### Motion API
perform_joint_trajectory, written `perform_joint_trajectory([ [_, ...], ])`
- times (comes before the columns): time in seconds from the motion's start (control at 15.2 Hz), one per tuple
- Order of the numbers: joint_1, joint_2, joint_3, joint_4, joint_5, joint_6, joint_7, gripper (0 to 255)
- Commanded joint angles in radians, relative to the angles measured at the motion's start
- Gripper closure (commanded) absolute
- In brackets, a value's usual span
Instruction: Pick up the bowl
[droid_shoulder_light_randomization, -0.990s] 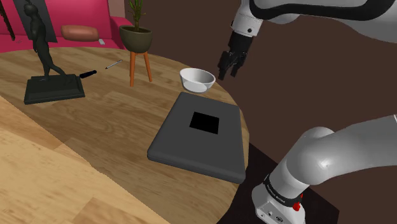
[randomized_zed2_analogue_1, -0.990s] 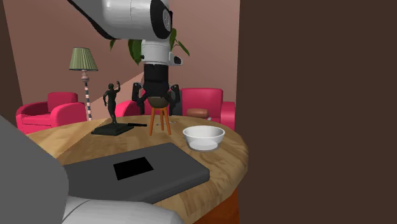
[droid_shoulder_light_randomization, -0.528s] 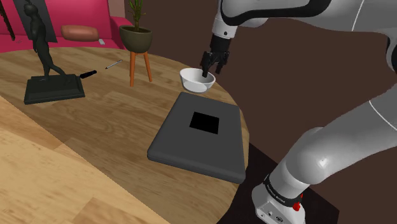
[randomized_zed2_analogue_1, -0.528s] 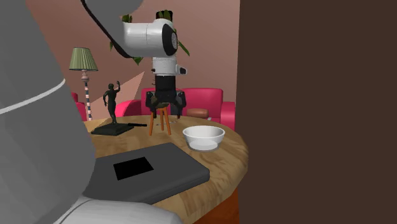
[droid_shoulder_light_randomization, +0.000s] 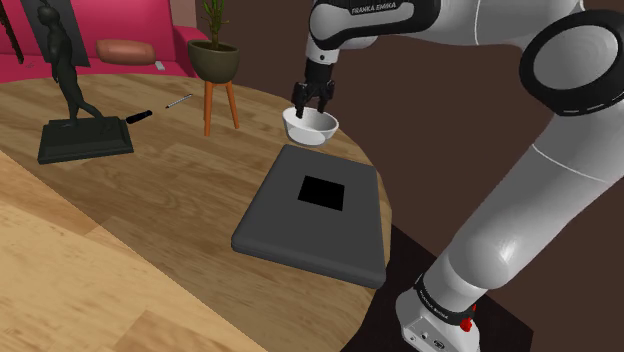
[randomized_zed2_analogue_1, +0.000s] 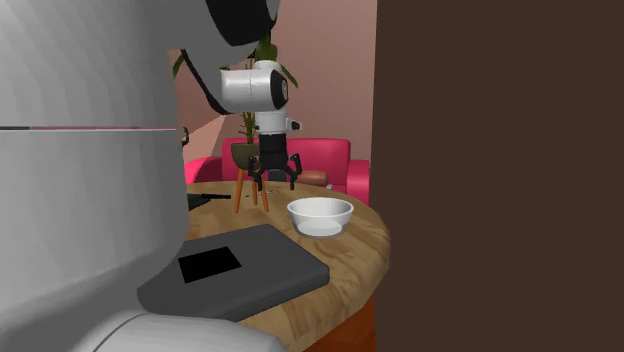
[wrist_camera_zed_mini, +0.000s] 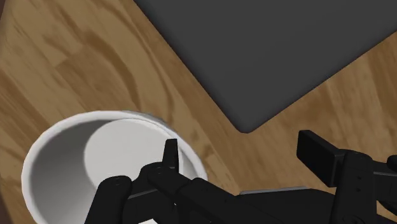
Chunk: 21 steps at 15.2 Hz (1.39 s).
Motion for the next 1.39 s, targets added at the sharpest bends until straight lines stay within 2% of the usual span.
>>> perform_joint_trajectory([
  [0.0,-0.002,0.075,-0.001,0.064,-0.017,0.011,0.011,0],
  [0.4,0.000,0.311,-0.012,0.317,-0.063,-0.006,0.038,0],
  [0.99,0.000,0.327,-0.014,0.238,-0.067,0.089,0.046,0],
  [1.06,0.000,0.328,-0.014,0.238,-0.067,0.089,0.046,255],
  [1.32,0.000,0.328,-0.014,0.239,-0.067,0.089,0.046,255],
])
